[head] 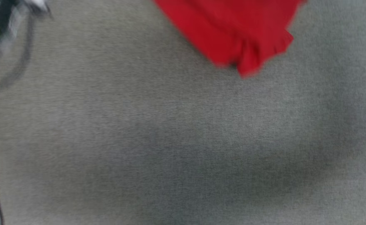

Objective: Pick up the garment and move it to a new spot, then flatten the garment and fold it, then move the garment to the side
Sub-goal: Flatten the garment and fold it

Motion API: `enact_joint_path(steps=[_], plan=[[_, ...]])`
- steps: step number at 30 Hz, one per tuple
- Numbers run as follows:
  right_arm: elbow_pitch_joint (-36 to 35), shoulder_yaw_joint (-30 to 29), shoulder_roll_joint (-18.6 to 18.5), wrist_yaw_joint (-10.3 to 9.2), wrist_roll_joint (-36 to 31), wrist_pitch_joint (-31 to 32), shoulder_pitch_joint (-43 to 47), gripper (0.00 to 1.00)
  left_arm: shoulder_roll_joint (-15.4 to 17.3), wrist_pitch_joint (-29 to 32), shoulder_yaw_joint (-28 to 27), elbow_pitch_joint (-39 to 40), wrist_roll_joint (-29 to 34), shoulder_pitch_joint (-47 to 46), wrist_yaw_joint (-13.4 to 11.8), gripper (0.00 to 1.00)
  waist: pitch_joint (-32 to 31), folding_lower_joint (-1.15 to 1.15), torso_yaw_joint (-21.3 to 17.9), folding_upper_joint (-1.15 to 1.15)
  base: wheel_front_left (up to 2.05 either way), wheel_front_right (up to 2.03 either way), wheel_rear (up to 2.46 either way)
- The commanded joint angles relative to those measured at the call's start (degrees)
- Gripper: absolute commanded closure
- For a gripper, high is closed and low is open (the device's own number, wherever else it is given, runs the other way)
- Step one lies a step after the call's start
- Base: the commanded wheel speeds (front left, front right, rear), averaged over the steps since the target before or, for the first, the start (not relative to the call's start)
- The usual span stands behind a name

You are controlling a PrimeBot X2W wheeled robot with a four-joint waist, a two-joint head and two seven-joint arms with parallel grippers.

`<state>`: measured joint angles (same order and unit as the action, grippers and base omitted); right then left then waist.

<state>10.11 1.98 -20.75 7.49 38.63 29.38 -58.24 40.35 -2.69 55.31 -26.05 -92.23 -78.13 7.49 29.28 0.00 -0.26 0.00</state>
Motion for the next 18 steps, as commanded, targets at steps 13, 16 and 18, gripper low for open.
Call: enact_joint_path(steps=[13,16,18], plan=[[27.9,-2.2,4.1,-0.02,-11.3,-19.5,-36.0,1.00,-9.2,-10.2,-9.0,-24.5,4.8,-29.2,-0.1,1.00,3.5,0.00,-2.3,0.00,0.00,0.00,0.00],[31.5,-0.5,3.7,-0.02,-11.8,-22.2,-37.2,1.00,-10.3,-9.9,-9.7,-23.4,3.2,-28.2,-0.1,1.00,3.0,0.00,-1.6,0.00,0.00,0.00,0.00],[32.6,1.4,3.0,-0.01,-10.9,-22.9,-35.8,1.00,-9.8,-9.3,-9.7,-21.4,2.1,-25.2,-0.1,1.00,2.7,0.00,-1.2,0.00,0.00,0.00,0.00]])
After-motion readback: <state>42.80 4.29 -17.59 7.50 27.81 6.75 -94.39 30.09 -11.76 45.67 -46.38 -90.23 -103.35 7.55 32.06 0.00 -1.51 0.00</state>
